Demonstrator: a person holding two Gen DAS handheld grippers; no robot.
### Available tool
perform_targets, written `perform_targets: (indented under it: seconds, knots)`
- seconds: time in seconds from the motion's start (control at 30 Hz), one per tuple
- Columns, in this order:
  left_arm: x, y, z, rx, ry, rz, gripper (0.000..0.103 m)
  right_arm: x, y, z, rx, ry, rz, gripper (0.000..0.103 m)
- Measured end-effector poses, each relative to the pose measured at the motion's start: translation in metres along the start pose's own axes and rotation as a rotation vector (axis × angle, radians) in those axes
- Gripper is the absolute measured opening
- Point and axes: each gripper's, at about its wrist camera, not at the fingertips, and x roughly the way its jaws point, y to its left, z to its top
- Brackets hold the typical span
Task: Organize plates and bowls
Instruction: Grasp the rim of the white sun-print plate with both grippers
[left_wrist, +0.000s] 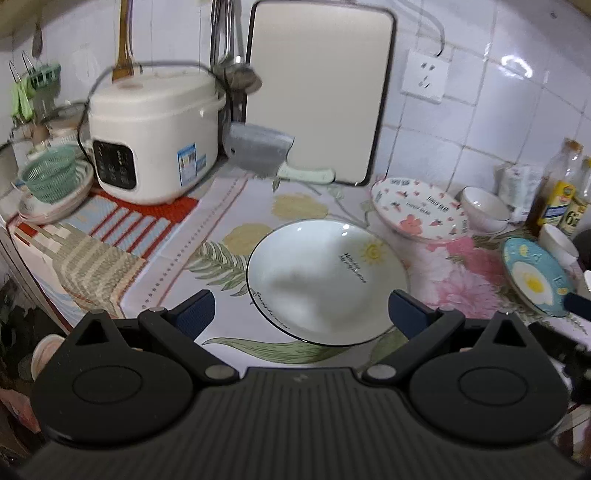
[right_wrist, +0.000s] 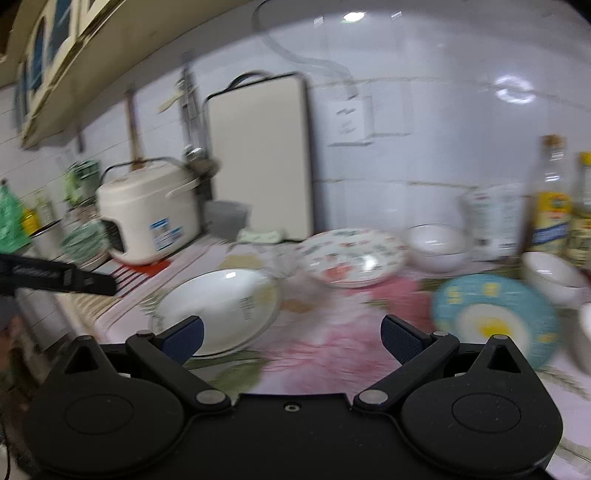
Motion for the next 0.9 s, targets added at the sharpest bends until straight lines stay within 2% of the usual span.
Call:
perform_targets:
  seconds: [0.13, 0.3, 0.5, 0.57, 0.63, 0.77, 0.83, 0.9]
  knots:
    - [0.037, 0.011, 0.003, -0.009, 0.062, -0.008, 0.1, 0.044, 0.011, -0.003, -0.006, 0.027, 0.083, 0.102]
    - [0.08, 0.02, 0.0, -0.008, 0.106, -0.012, 0.098, 0.101, 0.012, -0.009, 0.05, 0.08, 0.122, 0.098]
    - [0.12, 0.027, -0.006, 0.015, 0.132, 0.006, 0.093, 0.148, 0.002, -0.018, 0.156, 0.154, 0.157, 0.09]
    - [0.132, 0.032, -0.007, 0.004, 0.15, 0.013, 0.088, 0.161, 0.002, -0.022, 0.162, 0.17, 0.156, 0.083]
    - [0.141, 0.038, -0.005, -0.011, 0.161, 0.008, 0.087, 0.171, 0.0, -0.022, 0.178, 0.187, 0.166, 0.07]
    - [0.156, 0.052, 0.001, -0.098, 0.196, -0.044, 0.087, 0.189, -0.004, -0.021, 0.202, 0.228, 0.177, 0.056]
    - [0.161, 0.053, 0.003, -0.106, 0.21, -0.044, 0.08, 0.192, -0.006, -0.021, 0.214, 0.231, 0.173, 0.052]
    - [0.163, 0.052, 0.002, -0.106, 0.217, -0.045, 0.065, 0.195, -0.006, -0.019, 0.208, 0.24, 0.171, 0.044]
